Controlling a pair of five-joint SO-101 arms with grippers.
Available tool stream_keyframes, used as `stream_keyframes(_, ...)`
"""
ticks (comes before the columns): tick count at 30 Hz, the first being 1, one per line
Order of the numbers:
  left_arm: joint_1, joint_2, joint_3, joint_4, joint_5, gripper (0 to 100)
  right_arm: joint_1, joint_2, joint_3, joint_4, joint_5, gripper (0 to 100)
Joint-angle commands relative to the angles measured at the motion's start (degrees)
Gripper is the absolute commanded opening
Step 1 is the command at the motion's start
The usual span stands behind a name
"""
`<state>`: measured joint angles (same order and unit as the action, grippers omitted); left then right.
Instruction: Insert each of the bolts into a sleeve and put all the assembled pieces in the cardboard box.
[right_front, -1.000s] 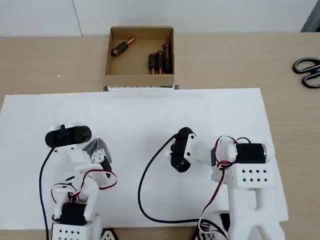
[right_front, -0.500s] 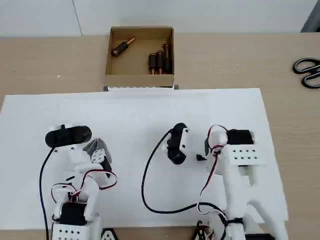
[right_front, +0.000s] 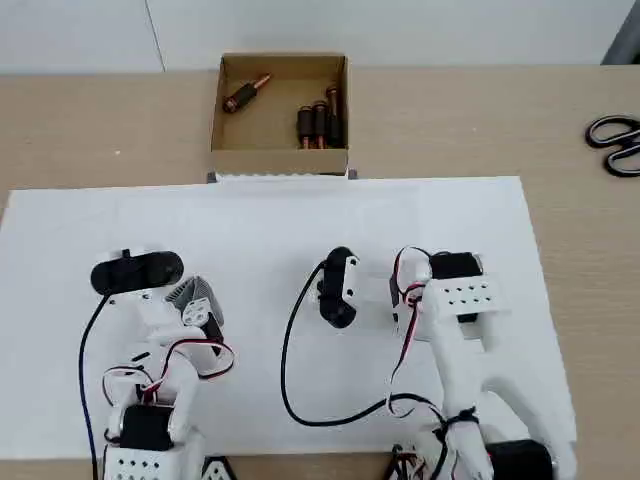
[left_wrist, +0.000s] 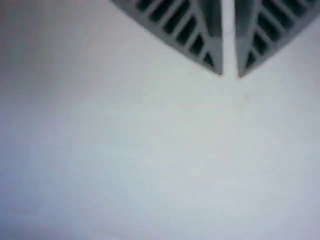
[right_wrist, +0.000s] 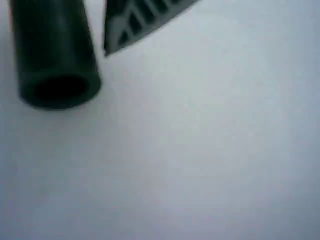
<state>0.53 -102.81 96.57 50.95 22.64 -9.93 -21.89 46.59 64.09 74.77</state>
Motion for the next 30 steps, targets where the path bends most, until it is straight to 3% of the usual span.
stream_keyframes(1,-0.18,-0.35,-0.22,0.26,0.35,0,-0.22,2.07,-0.62,-1.63,0.35,20.6)
stream_keyframes(10,-0.18,-0.35,-0.22,0.26,0.35,0,0.66,7.60,-0.62,-2.68,0.26,19.4)
stream_keyframes(15,-0.18,-0.35,-0.22,0.26,0.35,0,3.38,9.27,-0.62,-2.68,0.26,1.5)
stream_keyframes(19,-0.18,-0.35,-0.22,0.26,0.35,0,4.44,9.19,-1.49,-1.98,0.09,0.4)
stream_keyframes(30,-0.18,-0.35,-0.22,0.26,0.35,0,4.53,9.19,-25.14,15.87,-12.66,0.7)
